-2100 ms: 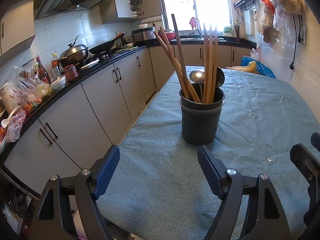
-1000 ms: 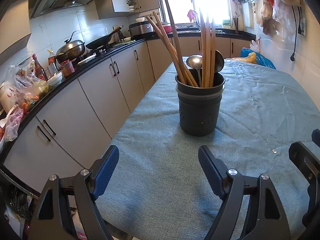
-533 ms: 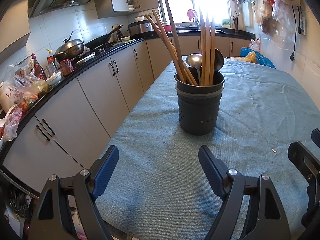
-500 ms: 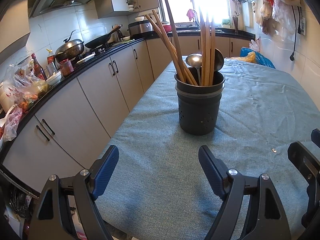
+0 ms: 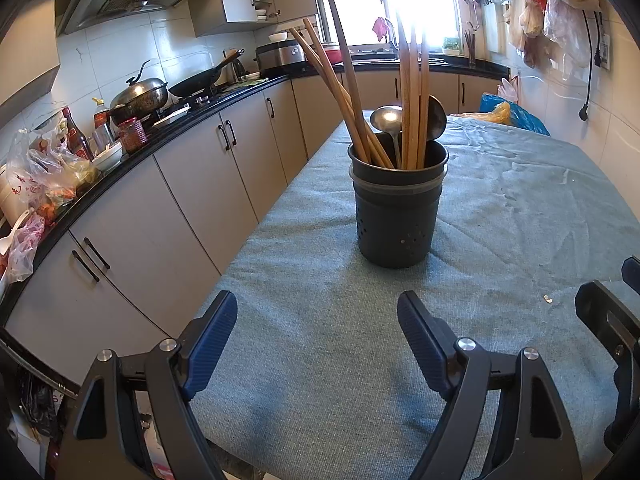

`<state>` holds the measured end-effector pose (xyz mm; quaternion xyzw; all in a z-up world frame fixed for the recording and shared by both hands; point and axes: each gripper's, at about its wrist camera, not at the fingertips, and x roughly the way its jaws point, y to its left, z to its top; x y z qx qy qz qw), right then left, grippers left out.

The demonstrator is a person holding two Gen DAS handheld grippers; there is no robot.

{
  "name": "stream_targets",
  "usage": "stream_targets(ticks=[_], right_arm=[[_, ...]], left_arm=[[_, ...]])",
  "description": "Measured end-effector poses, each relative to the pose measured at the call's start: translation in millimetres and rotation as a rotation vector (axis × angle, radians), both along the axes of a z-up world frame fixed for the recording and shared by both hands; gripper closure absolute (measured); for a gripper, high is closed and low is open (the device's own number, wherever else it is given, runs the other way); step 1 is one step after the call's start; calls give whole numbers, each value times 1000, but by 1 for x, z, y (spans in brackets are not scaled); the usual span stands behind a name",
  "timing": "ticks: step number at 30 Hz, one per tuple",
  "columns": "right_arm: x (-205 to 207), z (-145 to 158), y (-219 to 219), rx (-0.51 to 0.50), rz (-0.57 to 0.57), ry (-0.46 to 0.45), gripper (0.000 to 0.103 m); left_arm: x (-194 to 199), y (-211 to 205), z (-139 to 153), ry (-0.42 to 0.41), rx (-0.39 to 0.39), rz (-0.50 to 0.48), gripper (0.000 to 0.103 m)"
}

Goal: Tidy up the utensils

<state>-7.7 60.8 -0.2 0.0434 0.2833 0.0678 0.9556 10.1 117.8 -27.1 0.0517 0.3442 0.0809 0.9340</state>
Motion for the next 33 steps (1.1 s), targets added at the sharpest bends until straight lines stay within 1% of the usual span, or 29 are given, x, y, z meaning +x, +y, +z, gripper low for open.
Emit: stream_targets(ticks=[16,22,24,26,29,30,33], right_arm=[[-1,-1,-3,4,-6,4,16],[4,-3,-26,-1,-71,20,16],[6,-4,-41,-20,-98,30,15],[10,-4,-67,-39,-145,53,15],[17,-7,-128,-39,-252,113,15],[18,-9,-148,-44,-286,129,12],[29,-25,-211,-68,-370,248,12]], left_arm=[[-1,-1,0,0,1,1,21],[-2,-2,-1,4,0,-10,21],[-1,-4,-1,5,4,-21,21],[0,-5,-1,7,3,-33,20],[-1,-12,-1,1,4,-60,20],[-2,-15,-1,-2,4,-68,20],[-6,-22,-2,-20,3,-97,20]])
